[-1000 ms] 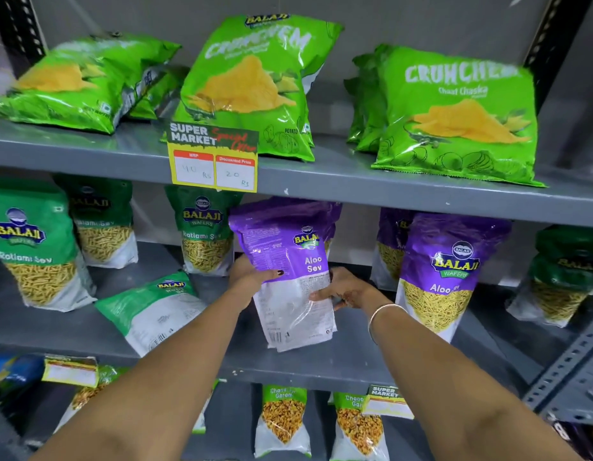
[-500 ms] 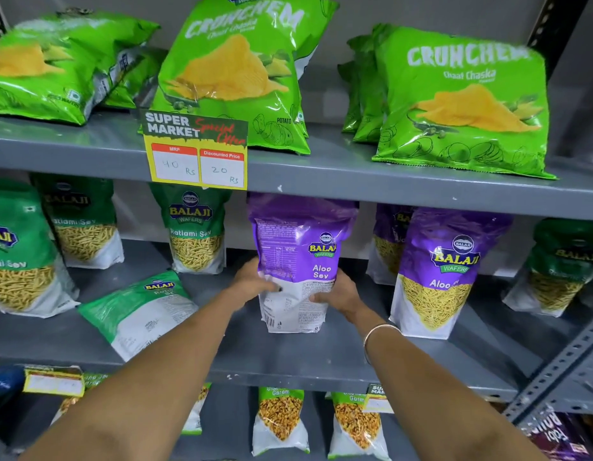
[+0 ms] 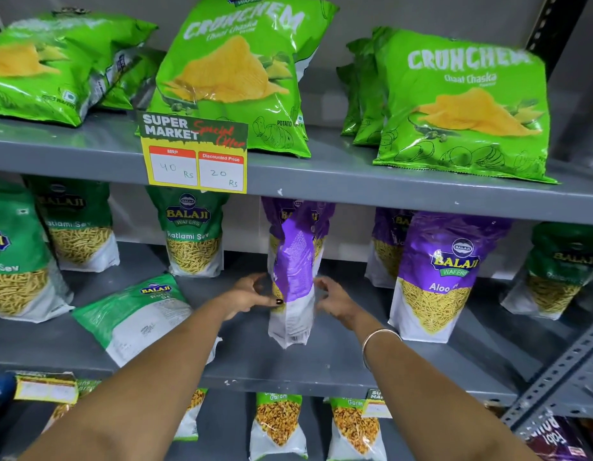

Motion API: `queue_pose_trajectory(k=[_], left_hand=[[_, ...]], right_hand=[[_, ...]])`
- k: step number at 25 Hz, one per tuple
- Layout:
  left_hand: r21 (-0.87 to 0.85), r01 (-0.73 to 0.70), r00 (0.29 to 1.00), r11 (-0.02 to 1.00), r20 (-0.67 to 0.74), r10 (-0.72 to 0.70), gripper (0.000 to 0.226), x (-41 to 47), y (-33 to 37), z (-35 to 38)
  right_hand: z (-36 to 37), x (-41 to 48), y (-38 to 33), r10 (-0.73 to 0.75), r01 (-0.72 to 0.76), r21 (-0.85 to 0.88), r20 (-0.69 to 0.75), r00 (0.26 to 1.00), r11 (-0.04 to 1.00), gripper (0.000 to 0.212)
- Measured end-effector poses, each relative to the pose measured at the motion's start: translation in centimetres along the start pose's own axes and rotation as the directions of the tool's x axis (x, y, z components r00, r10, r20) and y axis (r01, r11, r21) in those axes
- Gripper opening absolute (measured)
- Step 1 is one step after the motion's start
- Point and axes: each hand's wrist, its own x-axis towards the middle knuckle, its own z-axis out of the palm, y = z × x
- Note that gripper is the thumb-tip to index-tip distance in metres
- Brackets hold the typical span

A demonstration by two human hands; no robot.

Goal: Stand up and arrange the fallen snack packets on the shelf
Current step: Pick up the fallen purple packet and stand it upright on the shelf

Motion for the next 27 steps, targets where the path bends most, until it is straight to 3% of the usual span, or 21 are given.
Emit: queue_pose_trajectory(k=[3, 6, 9, 13, 16, 20, 24, 27], left_hand=[[0.028, -0.079, 0.997, 0.997, -0.005, 0.079, 0.089, 0.1, 0.5, 1.7], [0.008, -0.119, 0.993, 0.993, 0.011, 0.119, 0.086, 0.0, 1.2, 2.5], [-0.016, -0.124, 0.992, 0.992, 0.024, 0.124, 0.084, 0.1, 1.3, 2.4], [-0.015, -0.102, 0.993, 0.995, 0.049, 0.103, 0.087, 0.3, 1.2, 1.7], [0.023, -0.02, 0.998, 1.0, 0.056, 0.019, 0.077, 0.4, 1.1, 0.9], [0.031, -0.021, 0.997, 0.999, -0.067, 0.023, 0.059, 1.2, 0.4, 0.2], [-0.088, -0.041, 0.992, 0.995, -0.123, 0.03, 0.076, 1.5, 0.6, 0.8], [-0.038, -0.051, 0.991, 0.998, -0.124, 0.046, 0.067, 1.6, 0.3, 1.2]], right_hand=[[0.0, -0.2, 0.1, 0.008, 0.018, -0.093, 0.266, 0.964, 0.996, 0.092], [0.2, -1.1, -0.7, 0.019, 0.024, -0.126, 0.327, 0.945, 0.992, 0.106], [0.1, -1.9, -1.2, 0.043, 0.001, -0.157, 0.274, 0.961, 0.988, 0.088], [-1.0, -2.6, -1.0, 0.034, -0.043, 0.034, 0.222, 0.974, 0.998, 0.076], [-2.4, -3.2, -1.3, 0.06, -0.067, 0.03, 0.205, 0.977, 0.997, 0.057], [-3.0, -2.9, -0.8, 0.11, -0.121, 0.068, 0.138, 0.984, 0.99, 0.059], [-3.1, -3.1, -0.5, 0.069, -0.074, 0.104, 0.051, 0.996, 0.992, 0.044], [-3.5, -3.3, -0.7, 0.051, -0.056, 0.114, 0.047, 0.998, 0.992, 0.042]])
